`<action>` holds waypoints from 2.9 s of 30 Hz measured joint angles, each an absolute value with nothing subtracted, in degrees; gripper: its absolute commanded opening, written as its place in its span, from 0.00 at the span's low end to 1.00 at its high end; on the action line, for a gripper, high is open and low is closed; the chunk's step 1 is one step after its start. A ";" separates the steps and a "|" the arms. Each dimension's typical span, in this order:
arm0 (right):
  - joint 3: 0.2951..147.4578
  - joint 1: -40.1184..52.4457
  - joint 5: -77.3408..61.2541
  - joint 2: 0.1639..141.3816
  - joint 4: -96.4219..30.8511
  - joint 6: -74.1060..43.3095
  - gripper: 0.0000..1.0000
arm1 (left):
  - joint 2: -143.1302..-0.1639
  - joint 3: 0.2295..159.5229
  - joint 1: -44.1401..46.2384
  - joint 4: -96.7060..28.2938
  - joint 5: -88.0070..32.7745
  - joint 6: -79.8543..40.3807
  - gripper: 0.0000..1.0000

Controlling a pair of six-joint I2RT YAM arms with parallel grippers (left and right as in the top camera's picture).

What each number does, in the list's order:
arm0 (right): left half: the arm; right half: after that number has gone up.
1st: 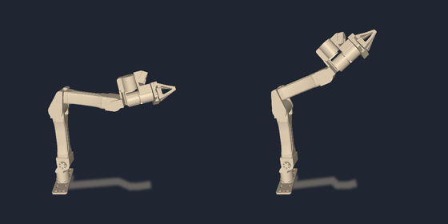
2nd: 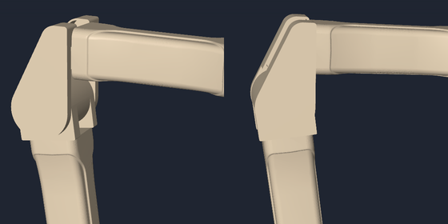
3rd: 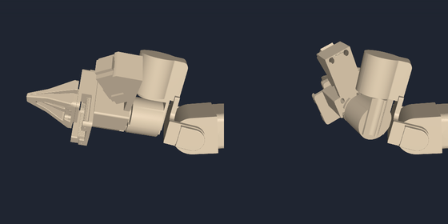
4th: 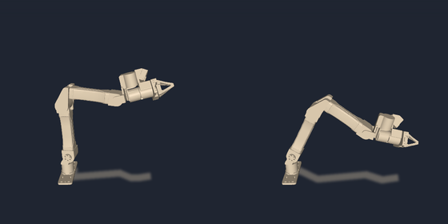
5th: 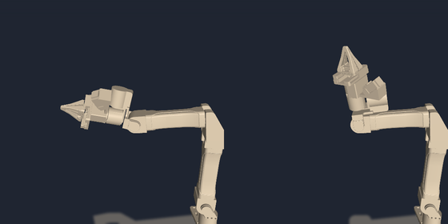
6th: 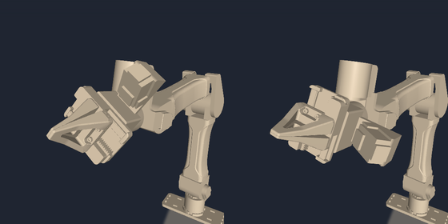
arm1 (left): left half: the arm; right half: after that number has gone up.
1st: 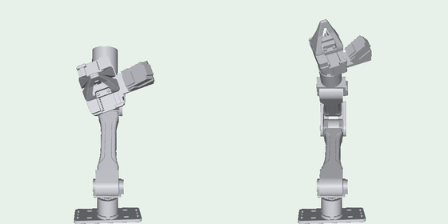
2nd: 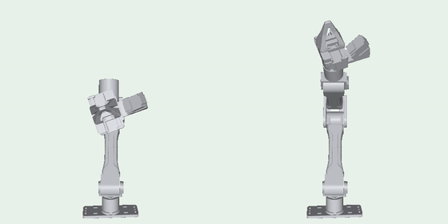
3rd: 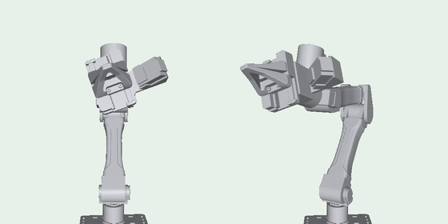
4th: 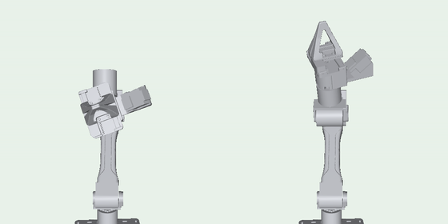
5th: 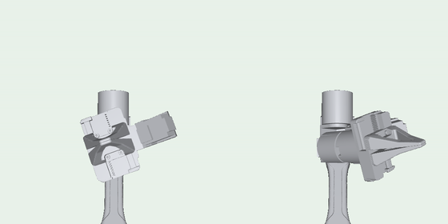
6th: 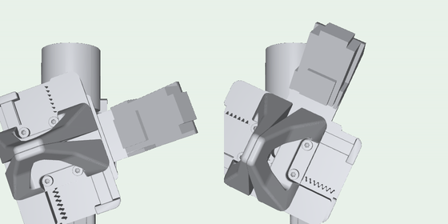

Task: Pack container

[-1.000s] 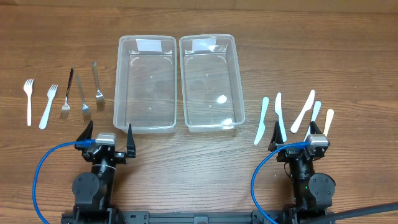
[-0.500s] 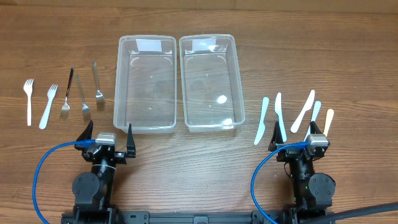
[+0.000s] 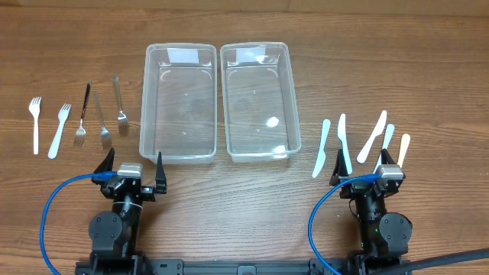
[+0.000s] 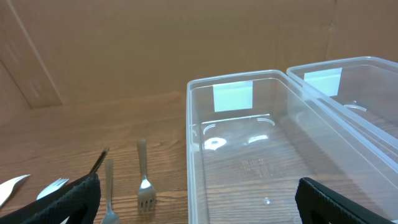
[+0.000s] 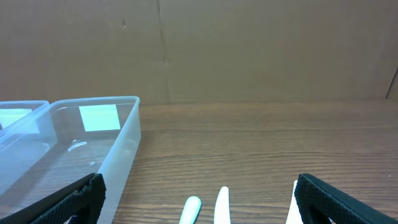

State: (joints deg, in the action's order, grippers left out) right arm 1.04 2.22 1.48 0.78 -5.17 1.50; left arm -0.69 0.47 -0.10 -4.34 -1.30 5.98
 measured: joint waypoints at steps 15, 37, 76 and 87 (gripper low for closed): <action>8.75 2.22 -7.27 6.02 -13.80 -13.32 1.00 | -1.93 9.93 -0.10 -19.55 -1.30 -4.32 1.00; 73.80 2.17 -6.07 92.29 -62.15 -18.87 0.99 | -46.30 58.13 -0.10 -56.88 -0.89 -6.55 1.00; 74.63 6.70 -0.43 113.86 -49.76 -17.78 0.72 | -46.30 58.13 -0.10 -57.10 -0.89 -7.16 1.00; 74.63 6.70 0.08 113.95 -49.34 -17.74 0.45 | -46.30 58.13 -0.10 -57.10 -0.89 -7.16 1.00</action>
State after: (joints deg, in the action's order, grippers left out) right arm 74.63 6.70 0.08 113.95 -49.34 -17.74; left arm -46.30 58.13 -0.10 -57.10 -0.89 -7.16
